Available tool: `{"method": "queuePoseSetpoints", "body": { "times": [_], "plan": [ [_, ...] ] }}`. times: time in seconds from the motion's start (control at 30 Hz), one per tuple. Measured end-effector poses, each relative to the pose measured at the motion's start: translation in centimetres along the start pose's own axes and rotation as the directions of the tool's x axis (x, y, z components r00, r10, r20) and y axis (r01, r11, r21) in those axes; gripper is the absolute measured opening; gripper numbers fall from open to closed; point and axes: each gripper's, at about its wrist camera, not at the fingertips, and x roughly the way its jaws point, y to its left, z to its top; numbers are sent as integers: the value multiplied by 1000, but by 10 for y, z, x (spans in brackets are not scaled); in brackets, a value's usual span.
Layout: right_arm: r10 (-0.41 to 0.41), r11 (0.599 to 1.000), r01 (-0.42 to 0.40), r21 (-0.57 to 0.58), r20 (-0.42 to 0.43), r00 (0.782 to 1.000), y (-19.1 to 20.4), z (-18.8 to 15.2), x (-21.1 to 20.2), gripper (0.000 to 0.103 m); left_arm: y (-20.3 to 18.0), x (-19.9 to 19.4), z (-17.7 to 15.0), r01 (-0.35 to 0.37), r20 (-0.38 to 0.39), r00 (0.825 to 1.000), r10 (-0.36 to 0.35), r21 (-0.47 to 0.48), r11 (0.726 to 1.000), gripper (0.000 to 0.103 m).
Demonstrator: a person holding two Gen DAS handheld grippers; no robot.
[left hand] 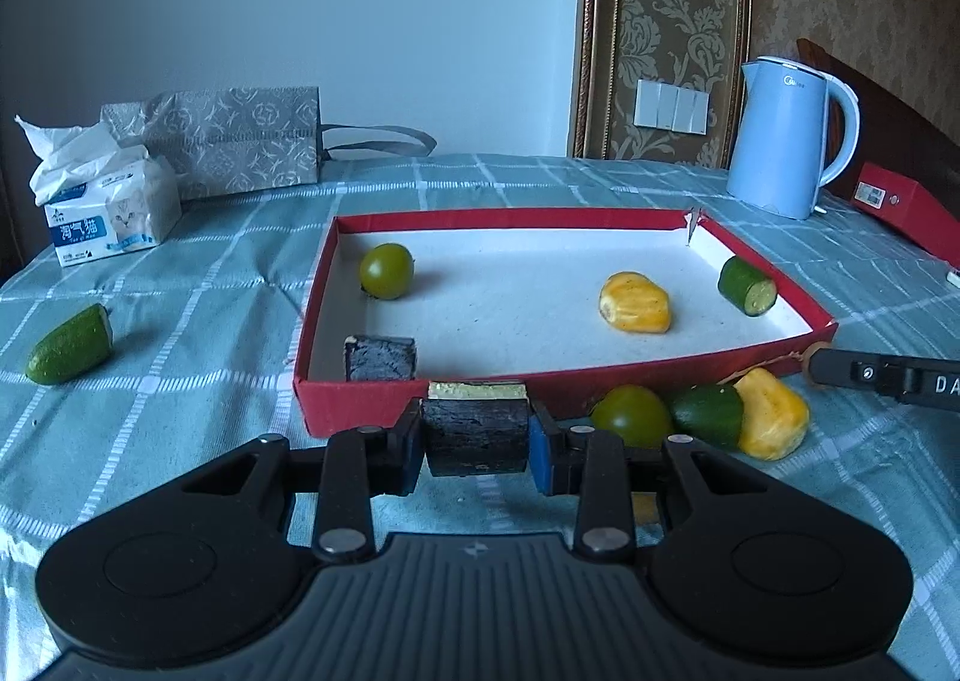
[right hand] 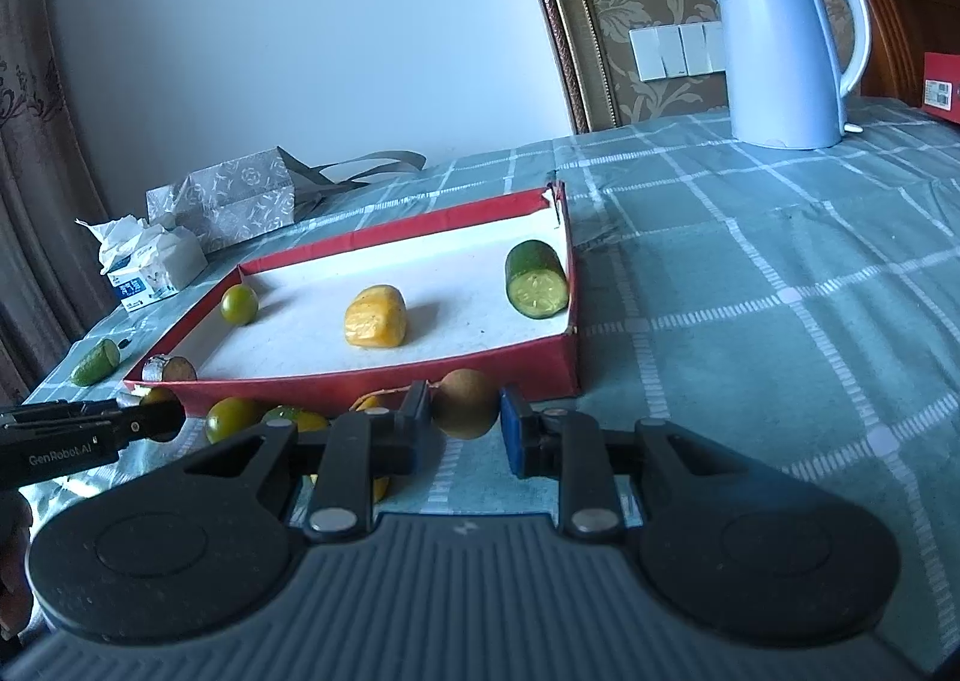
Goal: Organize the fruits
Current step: 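Place the eggplant chunk in the tray with the left gripper while the right gripper holds the kiwi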
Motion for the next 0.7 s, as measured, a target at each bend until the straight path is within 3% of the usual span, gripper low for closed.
{"method": "queuePoseSetpoints", "body": {
  "times": [0.27, 0.43, 0.7],
  "plan": [
    [8, 1000, -8, -8, -8, 1000, 2, 0, 3, 24, -7, 3, 25, 0, 37, 999, 0, 5, 1000, 34],
    [10, 1000, -10, -8, -11, 1000, 1, 0, 4, 24, -11, 18, 40, -35, 53, 998, 35, 0, 999, 34],
    [19, 1000, -19, -9, -22, 1000, 0, -1, 5, 24, -8, 54, 48, -86, -2, 996, 86, -28, 996, 34]
  ]
}}
